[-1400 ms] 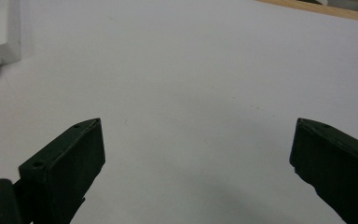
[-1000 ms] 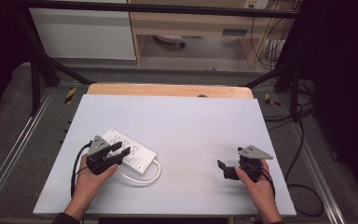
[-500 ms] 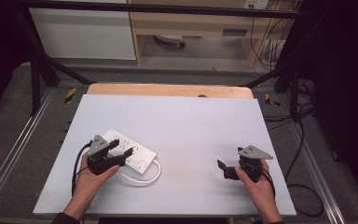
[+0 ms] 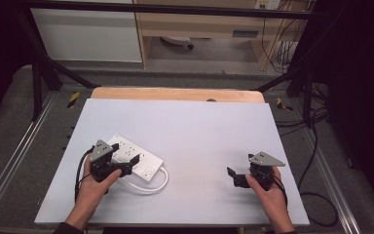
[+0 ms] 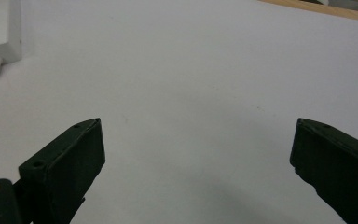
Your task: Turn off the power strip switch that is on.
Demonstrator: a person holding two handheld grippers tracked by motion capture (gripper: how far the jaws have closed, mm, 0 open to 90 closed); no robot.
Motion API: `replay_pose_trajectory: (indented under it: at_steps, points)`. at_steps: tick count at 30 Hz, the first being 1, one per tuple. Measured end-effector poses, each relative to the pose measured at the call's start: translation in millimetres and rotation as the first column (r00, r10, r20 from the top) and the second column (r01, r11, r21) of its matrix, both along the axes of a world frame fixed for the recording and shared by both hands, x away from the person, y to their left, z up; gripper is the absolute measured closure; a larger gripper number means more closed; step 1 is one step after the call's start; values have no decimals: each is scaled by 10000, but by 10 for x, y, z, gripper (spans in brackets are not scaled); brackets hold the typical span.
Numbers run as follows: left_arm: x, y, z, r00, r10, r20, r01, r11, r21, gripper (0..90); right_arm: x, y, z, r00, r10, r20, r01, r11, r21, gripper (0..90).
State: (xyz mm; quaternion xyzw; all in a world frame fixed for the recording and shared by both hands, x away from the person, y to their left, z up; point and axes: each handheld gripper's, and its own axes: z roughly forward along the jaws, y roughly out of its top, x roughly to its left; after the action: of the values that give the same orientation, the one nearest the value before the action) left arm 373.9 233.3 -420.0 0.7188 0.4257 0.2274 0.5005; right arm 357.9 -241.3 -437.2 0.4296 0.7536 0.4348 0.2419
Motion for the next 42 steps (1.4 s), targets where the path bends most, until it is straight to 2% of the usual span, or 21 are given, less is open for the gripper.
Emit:
replay_pose_trajectory:
  at_steps: [11, 18, 23, 36, 42]
  points:
    - [-21, 7, 42, 9994, 35, 347, -33, 10000, -76, 61, -1, 0, 1, 10000, 3, -16, -3, 10000, 15, 36]
    - [-66, 31, 113, 9975, -9, 702, 32, 9995, -318, 58, -1, -4, 1, 10000, -1, 2, 1, 10000, 5, 36]
    - [-96, 61, 159, 9972, 46, 751, -4, 9984, -563, 62, -1, -5, 3, 10000, -2, 7, 2, 10000, 11, 36]
    - [-273, 213, 383, 9947, 218, 1009, -99, 9930, -1177, 44, -1, -11, 4, 10000, -13, 38, 13, 10000, 26, 35]
    - [-351, 320, 469, 9930, 377, 1115, -237, 9919, -1246, 41, -2, -13, 5, 10000, -25, 31, 24, 10000, 35, 35]
